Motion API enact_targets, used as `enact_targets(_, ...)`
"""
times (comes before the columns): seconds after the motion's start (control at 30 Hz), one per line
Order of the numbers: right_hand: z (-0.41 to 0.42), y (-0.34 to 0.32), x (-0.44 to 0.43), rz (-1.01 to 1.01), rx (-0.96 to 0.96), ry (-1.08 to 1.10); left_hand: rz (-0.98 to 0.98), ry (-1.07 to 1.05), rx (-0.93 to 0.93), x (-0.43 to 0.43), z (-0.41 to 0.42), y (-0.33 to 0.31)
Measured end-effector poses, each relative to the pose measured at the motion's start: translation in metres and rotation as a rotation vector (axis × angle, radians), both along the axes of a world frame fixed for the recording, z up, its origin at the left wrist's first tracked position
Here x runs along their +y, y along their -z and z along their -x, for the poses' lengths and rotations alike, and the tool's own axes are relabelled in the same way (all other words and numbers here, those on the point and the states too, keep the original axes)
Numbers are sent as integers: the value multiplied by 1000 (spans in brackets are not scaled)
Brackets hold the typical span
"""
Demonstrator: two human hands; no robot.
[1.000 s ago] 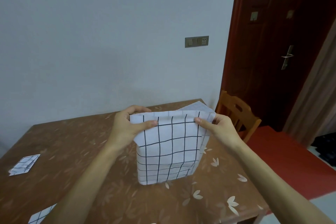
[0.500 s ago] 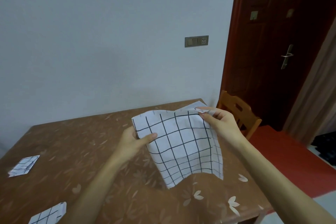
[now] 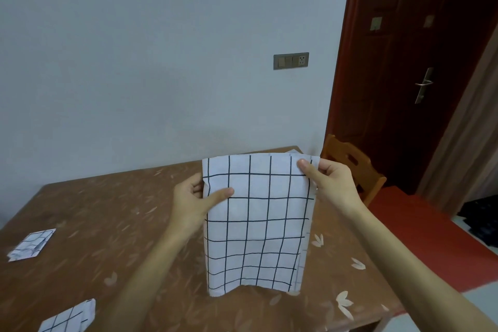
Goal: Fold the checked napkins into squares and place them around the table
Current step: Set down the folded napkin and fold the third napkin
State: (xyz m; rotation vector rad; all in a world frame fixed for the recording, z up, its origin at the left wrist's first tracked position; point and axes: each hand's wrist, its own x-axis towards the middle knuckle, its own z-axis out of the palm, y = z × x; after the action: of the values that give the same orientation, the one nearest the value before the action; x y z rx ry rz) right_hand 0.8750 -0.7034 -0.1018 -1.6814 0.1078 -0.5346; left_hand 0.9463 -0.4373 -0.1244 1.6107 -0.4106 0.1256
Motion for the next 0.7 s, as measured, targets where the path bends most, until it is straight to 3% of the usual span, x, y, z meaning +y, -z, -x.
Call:
enact_targets(0.4,-4,13,-4,96,-10,34,45,42,52,11,-2,5)
enact_targets(0.5,0,9,-1,213,18,54,-4,16,-16,10,3,-1)
enact_targets(0.7,5,-23,26,657,-163,11,-231,17,-211,-4,18,-12)
